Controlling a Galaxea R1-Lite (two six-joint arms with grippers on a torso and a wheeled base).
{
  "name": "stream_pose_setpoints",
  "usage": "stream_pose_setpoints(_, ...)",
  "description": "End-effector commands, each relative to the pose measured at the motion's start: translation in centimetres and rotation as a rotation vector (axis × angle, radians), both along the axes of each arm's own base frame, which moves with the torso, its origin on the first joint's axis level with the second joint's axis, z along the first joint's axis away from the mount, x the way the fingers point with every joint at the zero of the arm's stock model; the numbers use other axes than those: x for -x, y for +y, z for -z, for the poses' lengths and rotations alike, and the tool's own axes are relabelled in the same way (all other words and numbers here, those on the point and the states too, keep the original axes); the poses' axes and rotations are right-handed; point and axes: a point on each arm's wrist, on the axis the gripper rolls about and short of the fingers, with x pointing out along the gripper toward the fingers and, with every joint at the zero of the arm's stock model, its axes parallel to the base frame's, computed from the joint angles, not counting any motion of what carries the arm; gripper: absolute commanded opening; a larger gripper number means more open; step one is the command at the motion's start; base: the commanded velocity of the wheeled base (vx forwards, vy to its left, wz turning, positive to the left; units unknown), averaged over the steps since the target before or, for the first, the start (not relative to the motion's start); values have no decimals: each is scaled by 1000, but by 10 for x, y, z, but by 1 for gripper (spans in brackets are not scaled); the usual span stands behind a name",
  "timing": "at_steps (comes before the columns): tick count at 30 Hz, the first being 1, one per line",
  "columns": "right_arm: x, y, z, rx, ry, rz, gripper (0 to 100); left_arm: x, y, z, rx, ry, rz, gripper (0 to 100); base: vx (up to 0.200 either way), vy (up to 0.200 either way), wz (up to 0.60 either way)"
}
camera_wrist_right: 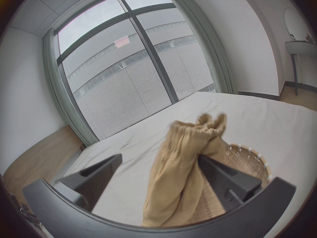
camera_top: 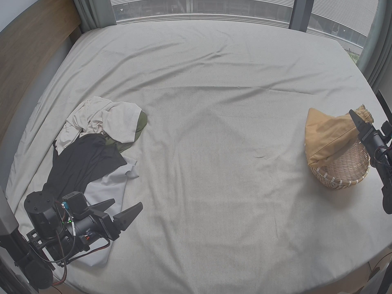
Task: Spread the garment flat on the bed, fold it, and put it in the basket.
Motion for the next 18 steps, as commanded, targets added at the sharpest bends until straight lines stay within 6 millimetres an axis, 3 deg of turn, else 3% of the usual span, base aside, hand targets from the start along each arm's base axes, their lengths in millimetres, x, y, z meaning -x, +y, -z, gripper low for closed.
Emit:
stream_pose_setpoints(1, 19, -6, 3, 23, 31, 27, 100, 4, 1, 2, -3, 13, 5, 100, 0, 0, 0)
stream_pose_setpoints(6, 39, -6, -4, 95, 18, 38, 100, 8, -2, -4, 8, -14, 25, 100, 0, 0, 0)
stream_pose_setpoints(10, 46, 6, -12, 134, 11, -26, 100, 12, -2, -12, 23, -53, 36, 100, 0, 0, 0)
stream_pose_setpoints(13, 45, 54, -12, 156, 13, -266, 100, 18, 0, -24, 44, -113, 35, 100, 0, 0, 0)
stream_pose_setpoints(18, 57, 101, -4, 184, 21, -489, 100, 29, 11, -45, 83, -224, 7, 100, 0, 0, 0)
